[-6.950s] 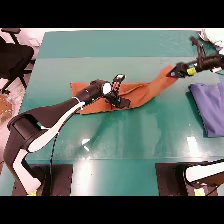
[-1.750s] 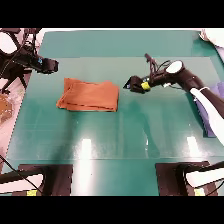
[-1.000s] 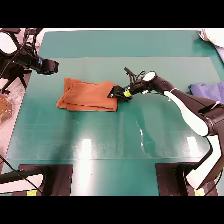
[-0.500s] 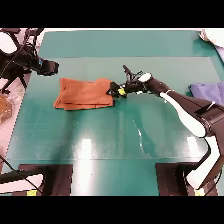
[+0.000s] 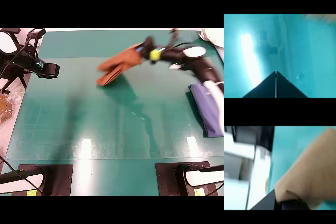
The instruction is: Fold the shirts.
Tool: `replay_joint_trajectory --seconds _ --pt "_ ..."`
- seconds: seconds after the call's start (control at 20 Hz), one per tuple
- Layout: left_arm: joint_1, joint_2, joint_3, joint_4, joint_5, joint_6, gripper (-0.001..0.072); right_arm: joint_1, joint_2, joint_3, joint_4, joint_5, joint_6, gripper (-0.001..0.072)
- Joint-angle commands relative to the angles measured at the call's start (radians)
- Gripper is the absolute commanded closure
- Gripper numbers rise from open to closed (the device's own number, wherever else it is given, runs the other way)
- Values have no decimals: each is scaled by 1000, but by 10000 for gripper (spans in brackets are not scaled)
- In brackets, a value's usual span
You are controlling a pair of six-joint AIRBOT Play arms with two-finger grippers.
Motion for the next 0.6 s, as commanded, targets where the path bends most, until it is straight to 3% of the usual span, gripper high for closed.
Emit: replay_joint_trajectory --seconds 0.0,0.15,0.4,0.55 --pt "0 1 0 -37 -69 -2 684 -262 84 77 8 -4 47 702" --pt "0 1 0 -71 -132 -2 684 -509 48 214 8 78 123 702" --pt "-3 1 0 -143 -166 -31 684 -824 -89 384 -6 375 185 702" --pt "-3 1 0 -172 -163 -48 684 -923 -79 351 -259 491 290 702"
